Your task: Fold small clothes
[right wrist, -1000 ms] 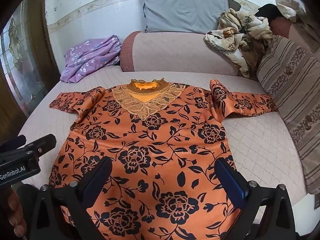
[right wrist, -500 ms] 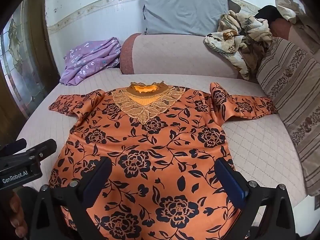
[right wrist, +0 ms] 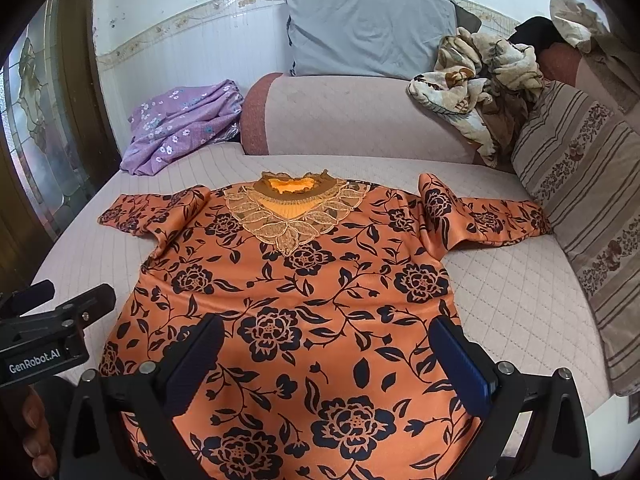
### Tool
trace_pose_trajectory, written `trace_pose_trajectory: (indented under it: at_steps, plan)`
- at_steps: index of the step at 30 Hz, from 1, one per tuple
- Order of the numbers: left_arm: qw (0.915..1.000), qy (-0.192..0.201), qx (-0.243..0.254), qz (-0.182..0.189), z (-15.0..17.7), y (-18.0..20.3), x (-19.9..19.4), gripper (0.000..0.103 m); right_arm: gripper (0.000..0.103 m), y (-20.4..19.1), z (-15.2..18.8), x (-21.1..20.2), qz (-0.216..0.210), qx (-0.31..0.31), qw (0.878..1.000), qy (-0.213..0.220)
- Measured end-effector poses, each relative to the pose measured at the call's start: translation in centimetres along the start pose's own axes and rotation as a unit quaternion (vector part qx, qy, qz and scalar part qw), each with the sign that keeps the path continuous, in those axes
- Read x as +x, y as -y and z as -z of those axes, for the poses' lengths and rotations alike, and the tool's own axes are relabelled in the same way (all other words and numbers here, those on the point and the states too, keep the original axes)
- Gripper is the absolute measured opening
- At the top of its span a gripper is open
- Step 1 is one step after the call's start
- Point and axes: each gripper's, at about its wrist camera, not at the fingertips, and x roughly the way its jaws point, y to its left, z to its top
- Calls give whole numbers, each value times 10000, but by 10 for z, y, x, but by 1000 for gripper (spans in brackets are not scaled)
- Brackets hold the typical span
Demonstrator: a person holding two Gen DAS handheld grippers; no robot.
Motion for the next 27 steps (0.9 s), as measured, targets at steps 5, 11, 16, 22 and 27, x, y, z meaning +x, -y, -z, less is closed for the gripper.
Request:
trace_pose_trajectory:
  at_steps: [5, 11, 16, 22, 27]
  plan:
    - [10000, 6, 11, 2, 0, 0, 0, 103, 103, 0, 0, 0, -5, -6, 10000, -10]
    - [10000, 4, 6, 14, 0, 0, 0, 103, 103, -2, -1, 1, 4, -42, 10000, -32]
    - [10000, 3, 10, 21, 0, 1, 1, 103, 103, -2, -2, 1, 8, -42, 10000, -19]
    - [10000, 8, -3, 18, 0, 0, 1, 103, 103, -2, -2, 1, 9, -65, 10000, -15]
    - [10000, 8, -12, 45, 0, -2, 1, 103, 103, -3, -3, 2, 14, -58, 10000, -26]
